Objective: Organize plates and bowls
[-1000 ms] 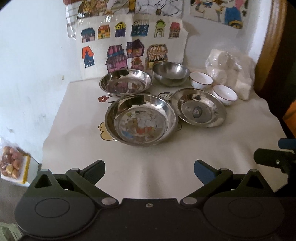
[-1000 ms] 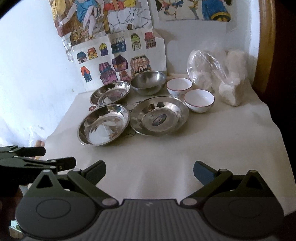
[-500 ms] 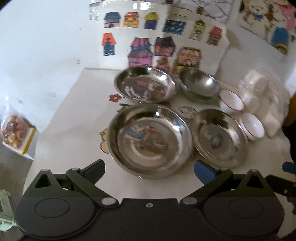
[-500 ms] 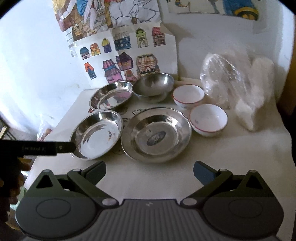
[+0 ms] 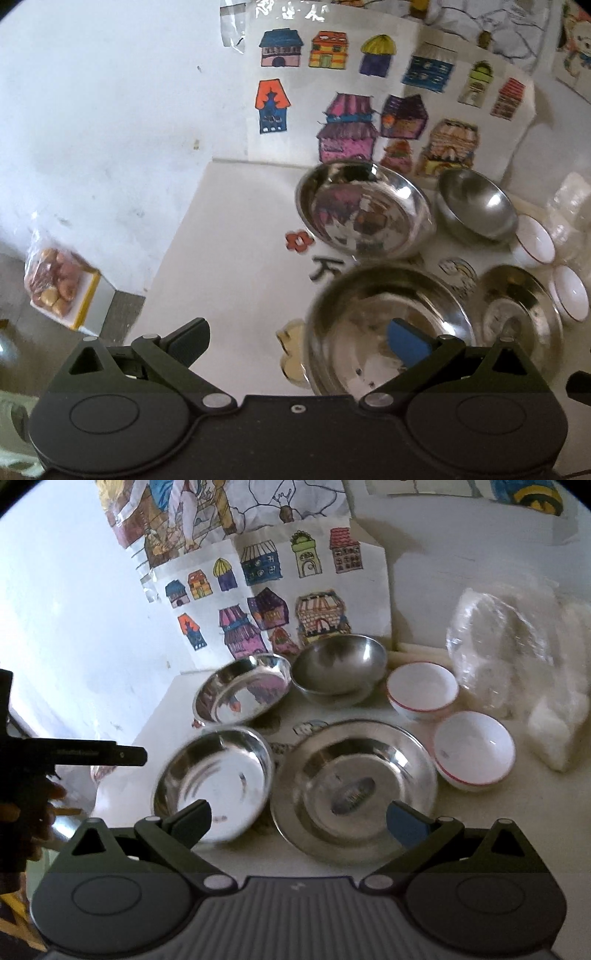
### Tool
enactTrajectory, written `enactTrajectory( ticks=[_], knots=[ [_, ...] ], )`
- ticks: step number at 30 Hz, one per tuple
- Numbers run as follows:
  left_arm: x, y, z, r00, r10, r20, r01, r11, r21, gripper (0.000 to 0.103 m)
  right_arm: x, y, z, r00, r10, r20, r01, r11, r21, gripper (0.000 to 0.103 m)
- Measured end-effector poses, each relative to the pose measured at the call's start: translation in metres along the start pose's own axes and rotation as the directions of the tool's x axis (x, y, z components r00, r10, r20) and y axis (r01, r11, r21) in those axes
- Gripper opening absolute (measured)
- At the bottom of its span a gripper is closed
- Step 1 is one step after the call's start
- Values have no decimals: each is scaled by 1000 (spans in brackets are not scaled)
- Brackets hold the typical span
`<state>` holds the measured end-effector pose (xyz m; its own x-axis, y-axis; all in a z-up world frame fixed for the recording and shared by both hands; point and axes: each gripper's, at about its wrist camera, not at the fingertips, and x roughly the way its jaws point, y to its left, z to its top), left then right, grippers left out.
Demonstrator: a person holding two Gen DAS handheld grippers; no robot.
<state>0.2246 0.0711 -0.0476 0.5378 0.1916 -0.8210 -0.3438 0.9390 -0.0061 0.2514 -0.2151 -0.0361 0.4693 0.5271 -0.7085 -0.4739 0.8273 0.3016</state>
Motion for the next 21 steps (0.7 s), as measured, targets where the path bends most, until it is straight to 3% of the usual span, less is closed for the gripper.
enactTrajectory(
  ticks=[11,21],
  knots=[
    [76,34,84,999,-40,0,39,988,146,102,64,53,47,999,-24,36,21,997,80,103],
    [141,36,123,988,-117,-103,137,969,207,102,125,68,74,996,-93,12,89,980,177,103]
  ],
)
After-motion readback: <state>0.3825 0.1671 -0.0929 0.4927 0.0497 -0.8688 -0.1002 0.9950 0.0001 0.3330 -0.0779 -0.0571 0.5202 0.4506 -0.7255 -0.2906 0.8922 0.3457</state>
